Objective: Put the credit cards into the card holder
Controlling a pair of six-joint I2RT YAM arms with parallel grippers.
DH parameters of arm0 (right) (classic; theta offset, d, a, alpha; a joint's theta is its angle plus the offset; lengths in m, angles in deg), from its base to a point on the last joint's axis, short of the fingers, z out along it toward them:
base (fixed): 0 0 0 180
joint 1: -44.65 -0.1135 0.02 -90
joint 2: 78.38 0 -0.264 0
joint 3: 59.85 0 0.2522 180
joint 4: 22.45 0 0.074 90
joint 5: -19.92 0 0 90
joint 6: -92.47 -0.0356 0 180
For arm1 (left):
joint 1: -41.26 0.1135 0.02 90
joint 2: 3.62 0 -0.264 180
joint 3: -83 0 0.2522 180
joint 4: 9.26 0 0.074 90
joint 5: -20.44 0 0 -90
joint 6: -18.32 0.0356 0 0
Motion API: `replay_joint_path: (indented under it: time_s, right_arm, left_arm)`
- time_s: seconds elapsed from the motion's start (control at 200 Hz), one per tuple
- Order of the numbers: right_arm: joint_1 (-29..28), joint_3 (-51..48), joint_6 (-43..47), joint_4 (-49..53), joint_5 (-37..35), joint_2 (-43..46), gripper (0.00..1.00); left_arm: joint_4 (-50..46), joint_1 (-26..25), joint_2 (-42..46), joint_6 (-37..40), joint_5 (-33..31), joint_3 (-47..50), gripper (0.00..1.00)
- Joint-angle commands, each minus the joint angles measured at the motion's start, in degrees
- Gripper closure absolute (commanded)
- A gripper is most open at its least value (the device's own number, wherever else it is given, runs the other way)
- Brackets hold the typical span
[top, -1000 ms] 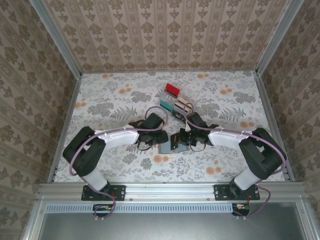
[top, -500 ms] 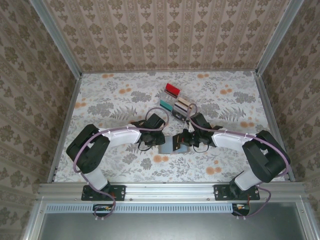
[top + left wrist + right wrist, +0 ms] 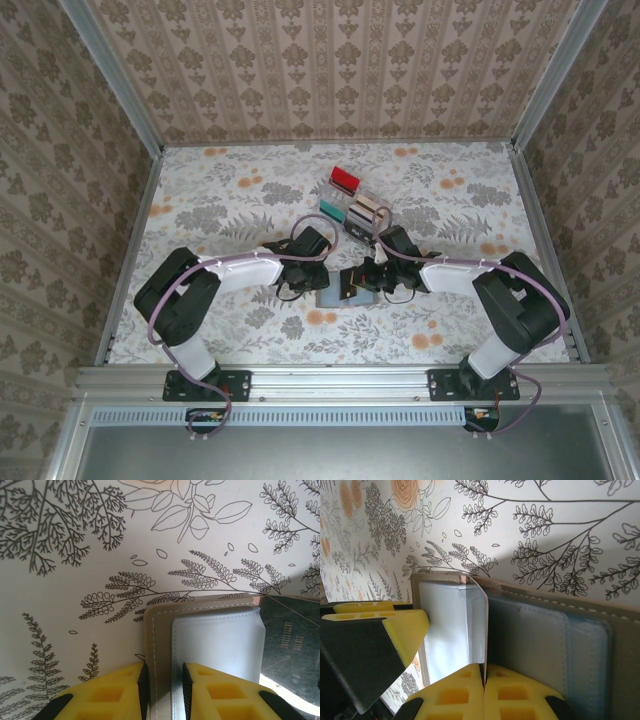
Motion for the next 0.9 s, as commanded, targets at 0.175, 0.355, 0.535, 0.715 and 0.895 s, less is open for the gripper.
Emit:
replay_joint_path:
  time_s: [0.175,0.355,0.535,0.715,0.895]
  right_arm:
    - [-1.5,-1.6,-0.9,-2.6,4.2,-3.7,1.00]
    - [-1.5,-1.7,-0.8,-0.4,3.6,-2.2,1.00]
    - [-1.4,-2.7,-0.3,2.0,1.6,-0.1,1.00]
    - [-1.3,-3.6,-0.7,1.8,1.6,0.4,1.00]
    - [-1.4,-3.2,-1.3,-0.5,3.6,-1.0,1.00]
  left_arm:
    - [-2.0,-0.6,-1.1,-0.2,-0.2,-0.6,0.73]
    - [-2.1,-0.6,-1.1,-0.7,-0.4,-0.5,0.73]
    - [-2.7,-0.6,-1.0,-1.3,-0.7,-0.4,0.74]
    - [-3.1,-0.6,-1.1,-1.2,-0.8,-0.6,0.75]
    - [-3.0,-0.6,-1.2,-0.9,-0.6,-0.9,0.75]
